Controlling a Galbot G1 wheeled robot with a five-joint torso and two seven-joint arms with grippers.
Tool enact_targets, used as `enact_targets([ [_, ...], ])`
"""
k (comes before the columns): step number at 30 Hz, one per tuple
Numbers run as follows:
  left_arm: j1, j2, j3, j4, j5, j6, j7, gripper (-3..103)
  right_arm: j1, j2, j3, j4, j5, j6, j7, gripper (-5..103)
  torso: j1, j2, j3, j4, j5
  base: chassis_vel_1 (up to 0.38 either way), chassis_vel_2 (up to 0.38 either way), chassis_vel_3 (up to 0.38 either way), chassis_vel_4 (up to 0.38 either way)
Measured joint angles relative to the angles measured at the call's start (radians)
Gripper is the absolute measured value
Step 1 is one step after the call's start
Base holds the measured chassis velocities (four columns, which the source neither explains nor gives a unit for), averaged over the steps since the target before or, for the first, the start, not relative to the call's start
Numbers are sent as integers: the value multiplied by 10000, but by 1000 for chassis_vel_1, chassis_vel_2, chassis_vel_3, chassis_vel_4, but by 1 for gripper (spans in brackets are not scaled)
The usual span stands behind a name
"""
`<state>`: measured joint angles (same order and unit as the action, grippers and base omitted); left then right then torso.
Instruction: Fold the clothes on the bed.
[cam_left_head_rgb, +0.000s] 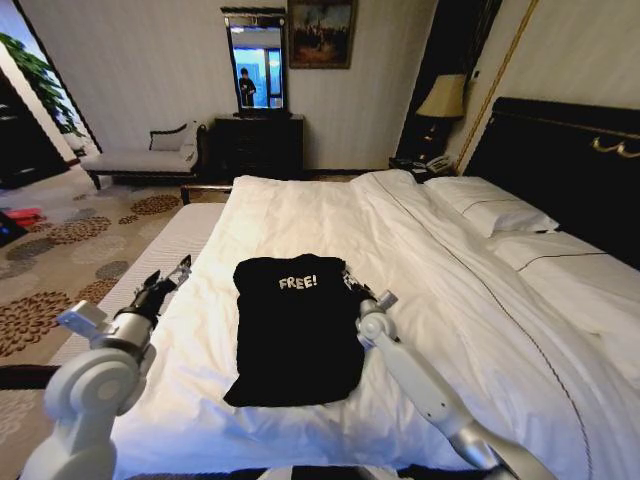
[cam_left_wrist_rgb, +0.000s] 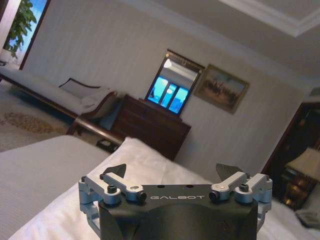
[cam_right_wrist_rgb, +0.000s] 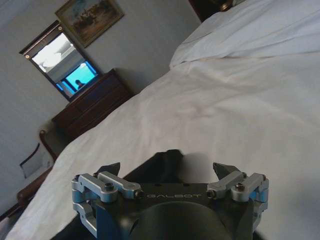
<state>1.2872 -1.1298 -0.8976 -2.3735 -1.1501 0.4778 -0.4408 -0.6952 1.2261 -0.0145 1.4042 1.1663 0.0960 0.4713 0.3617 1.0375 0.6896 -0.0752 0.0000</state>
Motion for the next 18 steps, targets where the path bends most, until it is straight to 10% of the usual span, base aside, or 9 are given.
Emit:
enact_targets([
  [18, -431, -195, -265, 567, 227, 116, -279, 100, 539, 514, -535, -1706, -1769, -418, 440, 100, 0, 0, 0, -4, 0, 0, 0, 0, 0],
])
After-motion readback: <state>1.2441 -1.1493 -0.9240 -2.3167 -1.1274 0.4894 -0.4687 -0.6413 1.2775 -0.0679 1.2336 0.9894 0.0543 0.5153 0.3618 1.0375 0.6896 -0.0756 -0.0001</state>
